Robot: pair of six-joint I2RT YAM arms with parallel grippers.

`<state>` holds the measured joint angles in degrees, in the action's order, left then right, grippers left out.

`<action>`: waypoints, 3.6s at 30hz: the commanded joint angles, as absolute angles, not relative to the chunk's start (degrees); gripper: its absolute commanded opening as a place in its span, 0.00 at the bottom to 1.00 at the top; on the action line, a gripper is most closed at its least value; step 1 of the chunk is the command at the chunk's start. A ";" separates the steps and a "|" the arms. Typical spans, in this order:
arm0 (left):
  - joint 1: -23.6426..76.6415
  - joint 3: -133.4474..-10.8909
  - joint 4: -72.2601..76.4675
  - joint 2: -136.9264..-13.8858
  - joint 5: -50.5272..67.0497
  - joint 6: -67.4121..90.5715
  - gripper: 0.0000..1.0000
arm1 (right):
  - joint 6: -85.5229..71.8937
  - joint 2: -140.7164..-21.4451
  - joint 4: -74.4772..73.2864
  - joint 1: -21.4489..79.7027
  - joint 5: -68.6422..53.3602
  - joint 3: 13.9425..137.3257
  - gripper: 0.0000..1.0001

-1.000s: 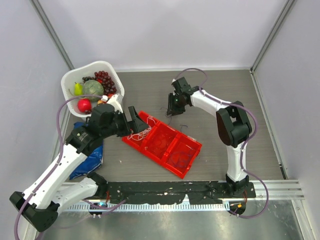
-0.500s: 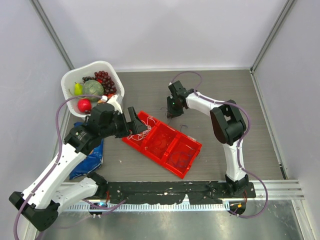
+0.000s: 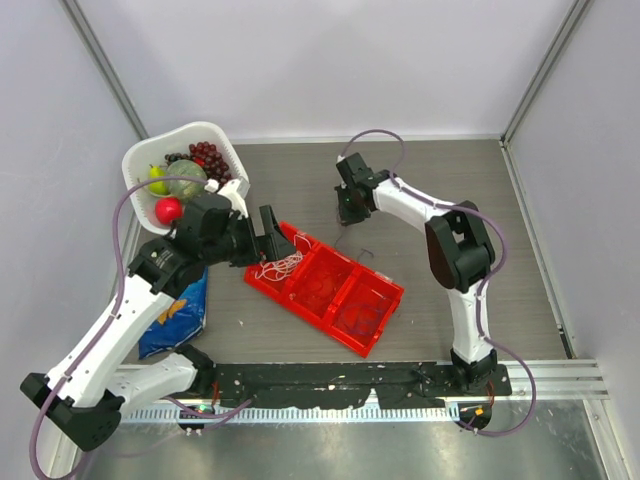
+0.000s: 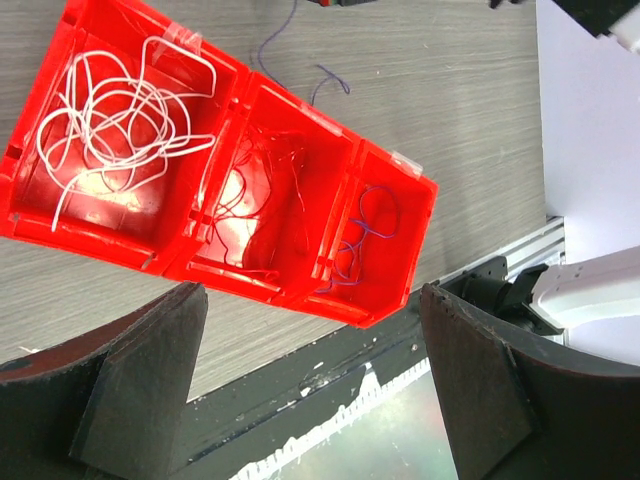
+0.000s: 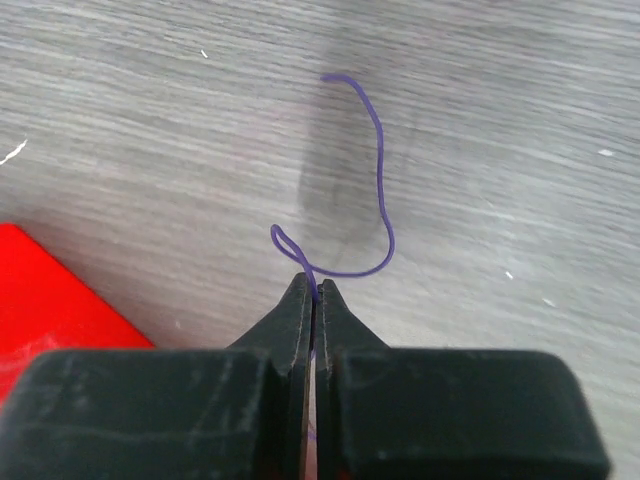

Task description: Untangle the cables

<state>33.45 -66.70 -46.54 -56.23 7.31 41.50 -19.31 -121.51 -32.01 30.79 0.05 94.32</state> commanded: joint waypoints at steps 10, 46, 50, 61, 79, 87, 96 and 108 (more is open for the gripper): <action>33.31 -75.59 -39.92 -61.96 9.31 39.10 0.89 | -19.15 -94.33 -34.10 28.92 -7.02 91.94 0.01; 40.52 -69.96 -15.72 -72.86 15.83 44.56 0.02 | -61.52 -80.07 -5.28 23.64 -44.47 76.29 0.01; 40.60 -69.52 -16.26 -72.34 15.56 45.17 0.00 | -69.40 -80.33 3.90 22.59 -46.14 73.31 0.01; 40.96 -66.18 -20.30 -69.35 15.64 45.62 0.00 | -84.91 -84.11 26.72 21.18 -45.27 68.55 0.09; 41.40 -64.07 -21.71 -65.48 14.77 46.40 0.00 | -79.76 -89.21 22.35 20.57 -43.77 75.83 0.17; 41.40 -64.95 -26.10 -68.72 16.51 47.64 0.00 | -58.81 -86.49 -6.67 19.25 -40.08 78.58 0.21; 44.55 -69.42 -32.32 -76.98 32.77 40.98 0.00 | -39.13 -84.90 -28.44 17.40 -35.34 82.17 0.22; 51.42 -79.45 -52.99 -93.68 45.26 28.66 0.00 | -34.89 -77.17 -34.19 12.31 -24.08 79.98 0.22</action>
